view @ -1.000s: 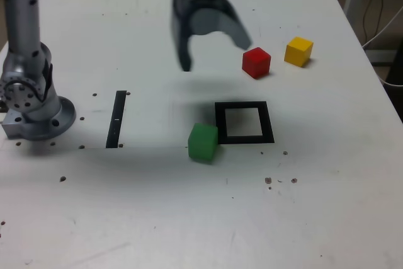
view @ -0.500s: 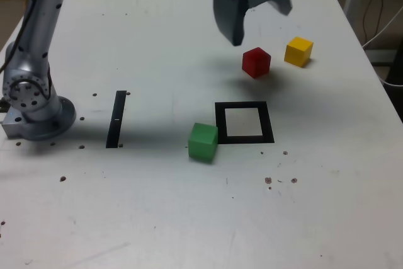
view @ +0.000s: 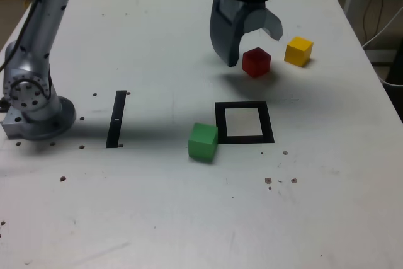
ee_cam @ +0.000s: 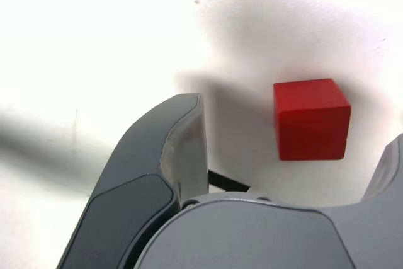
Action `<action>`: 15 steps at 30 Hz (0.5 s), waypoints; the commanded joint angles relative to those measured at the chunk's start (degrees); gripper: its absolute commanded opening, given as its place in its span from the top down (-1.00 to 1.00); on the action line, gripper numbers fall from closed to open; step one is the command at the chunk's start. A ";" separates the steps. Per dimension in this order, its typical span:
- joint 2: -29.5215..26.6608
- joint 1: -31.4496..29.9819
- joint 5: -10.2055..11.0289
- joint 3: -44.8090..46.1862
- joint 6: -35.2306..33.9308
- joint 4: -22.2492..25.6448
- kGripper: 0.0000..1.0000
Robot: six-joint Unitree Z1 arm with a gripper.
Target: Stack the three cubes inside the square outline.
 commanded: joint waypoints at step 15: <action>4.20 0.34 2.39 -0.95 -1.82 -1.62 -0.77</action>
